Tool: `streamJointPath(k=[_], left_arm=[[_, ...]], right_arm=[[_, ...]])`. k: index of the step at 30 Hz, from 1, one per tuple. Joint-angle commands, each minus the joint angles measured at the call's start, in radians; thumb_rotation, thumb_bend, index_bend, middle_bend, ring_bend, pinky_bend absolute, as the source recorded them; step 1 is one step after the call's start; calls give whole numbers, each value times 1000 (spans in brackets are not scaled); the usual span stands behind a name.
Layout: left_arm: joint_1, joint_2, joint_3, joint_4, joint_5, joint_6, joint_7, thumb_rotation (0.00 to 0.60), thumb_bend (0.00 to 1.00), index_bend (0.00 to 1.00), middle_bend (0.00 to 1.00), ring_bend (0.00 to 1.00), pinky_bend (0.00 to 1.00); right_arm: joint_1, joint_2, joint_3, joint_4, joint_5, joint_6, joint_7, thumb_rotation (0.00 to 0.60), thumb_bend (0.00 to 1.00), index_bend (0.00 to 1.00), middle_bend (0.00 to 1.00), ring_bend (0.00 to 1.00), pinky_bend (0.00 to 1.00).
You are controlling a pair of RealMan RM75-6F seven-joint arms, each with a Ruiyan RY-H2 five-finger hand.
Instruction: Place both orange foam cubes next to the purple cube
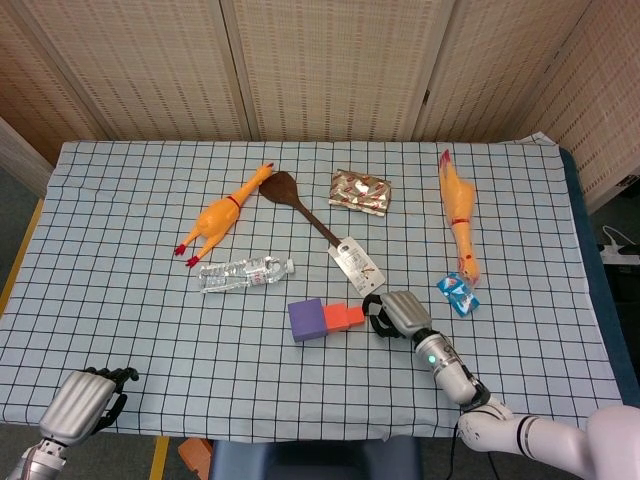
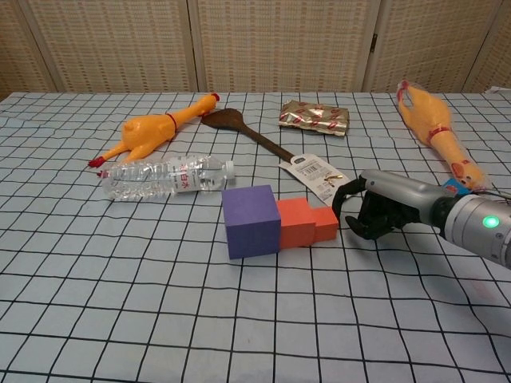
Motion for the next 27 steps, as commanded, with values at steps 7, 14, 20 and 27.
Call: streamJointPath(k=[7, 14, 20, 27], left_arm=[[0, 0, -1, 1, 0, 1, -1, 600, 497, 396, 526, 576, 597], [0, 0, -1, 0, -1, -1, 0, 600, 496, 396, 527, 576, 597], [0, 2, 0, 0, 0, 0, -1, 600, 496, 396, 526, 577, 598], [0, 2, -1, 2, 0, 2, -6, 600, 497, 396, 526, 577, 597]], right_arm=[[1, -8, -2, 11, -12, 4, 15, 600, 519, 453, 1000, 891, 941], [1, -10, -4, 8, -18, 3, 27, 600, 518, 453, 1000, 891, 941], [1, -12, -9, 14, -24, 6, 26, 600, 518, 449, 1000, 891, 941], [-42, 41, -32, 3, -54, 115, -96, 600, 454, 387, 1000, 889, 941]])
